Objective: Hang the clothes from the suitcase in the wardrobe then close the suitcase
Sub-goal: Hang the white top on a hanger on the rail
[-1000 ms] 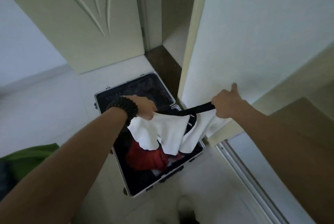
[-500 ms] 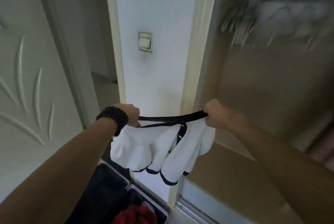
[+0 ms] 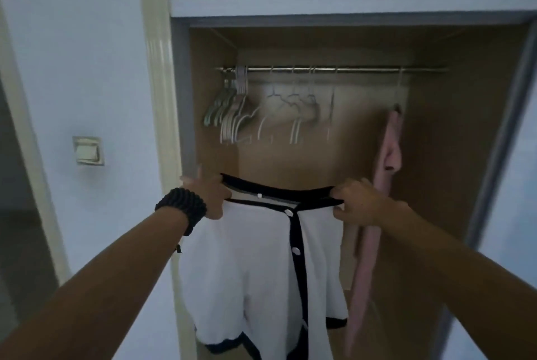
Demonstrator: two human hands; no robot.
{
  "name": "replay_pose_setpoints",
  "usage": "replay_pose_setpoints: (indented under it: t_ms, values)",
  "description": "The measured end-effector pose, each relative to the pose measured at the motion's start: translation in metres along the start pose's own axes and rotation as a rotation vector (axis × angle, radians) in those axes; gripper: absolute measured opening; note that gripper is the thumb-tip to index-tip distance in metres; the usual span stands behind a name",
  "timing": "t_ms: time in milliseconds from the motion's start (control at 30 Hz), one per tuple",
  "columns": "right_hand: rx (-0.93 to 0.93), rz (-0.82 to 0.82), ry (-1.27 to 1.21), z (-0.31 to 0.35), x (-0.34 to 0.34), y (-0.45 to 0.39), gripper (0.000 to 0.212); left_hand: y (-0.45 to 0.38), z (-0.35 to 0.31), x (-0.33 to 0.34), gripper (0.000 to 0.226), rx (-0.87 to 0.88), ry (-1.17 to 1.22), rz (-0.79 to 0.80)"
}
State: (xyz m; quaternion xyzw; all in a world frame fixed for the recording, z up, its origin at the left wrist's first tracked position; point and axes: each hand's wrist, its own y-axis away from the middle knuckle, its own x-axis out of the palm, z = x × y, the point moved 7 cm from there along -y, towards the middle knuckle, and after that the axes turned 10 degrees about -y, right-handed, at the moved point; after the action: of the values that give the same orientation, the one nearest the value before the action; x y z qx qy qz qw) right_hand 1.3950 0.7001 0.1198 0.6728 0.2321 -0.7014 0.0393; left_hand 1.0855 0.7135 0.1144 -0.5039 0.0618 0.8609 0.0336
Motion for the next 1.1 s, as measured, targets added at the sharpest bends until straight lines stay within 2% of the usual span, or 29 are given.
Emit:
replay_pose_setpoints:
  t_ms: [133, 233, 367, 433, 533, 633, 733, 800, 867, 1000, 1100]
  values:
    - [0.035, -0.019, 0.03, -0.053, -0.026, 0.016, 0.025, -0.035, -0.046, -0.043, 0.051, 0.097, 0.016, -0.004]
    - [0.015, -0.085, 0.066, -0.081, -0.037, 0.021, 0.024, -0.06, -0.072, -0.066, 0.05, 0.139, 0.04, -0.076]
    - [0.039, -0.03, -0.03, -0.125, -0.033, 0.007, 0.027, -0.082, -0.103, -0.101, 0.034, 0.167, 0.094, -0.198]
    - [0.057, -0.017, -0.14, -0.147, -0.03, -0.007, 0.03, -0.083, -0.116, -0.114, 0.026, 0.27, 0.317, -0.224]
    - [0.024, -0.056, -0.241, -0.166, -0.02, -0.026, 0.028, -0.095, -0.133, -0.13, 0.019, 0.325, 0.861, -0.209]
    - [0.041, -0.053, -0.279, -0.17, -0.013, -0.037, 0.023, -0.114, -0.145, -0.145, 0.018, 0.219, 1.084, -0.21]
    - [0.048, -0.012, -0.301, -0.187, -0.004, -0.046, 0.033, -0.132, -0.155, -0.162, 0.028, 0.136, 1.233, -0.192]
    - [0.039, 0.01, -0.345, -0.196, -0.005, -0.047, 0.035, -0.143, -0.157, -0.178, 0.057, 0.084, 1.209, -0.229]
    - [0.018, 0.061, -0.408, -0.195, -0.01, -0.045, 0.032, -0.155, -0.152, -0.19, 0.074, 0.045, 1.161, -0.306]
    - [0.085, 0.24, -0.449, -0.202, -0.001, -0.038, 0.034, -0.187, -0.147, -0.212, 0.07, 0.042, 1.03, -0.409]
    - [0.155, 0.253, -0.435, -0.208, 0.0, -0.037, 0.035, -0.205, -0.149, -0.222, 0.05, 0.076, 0.955, -0.435]
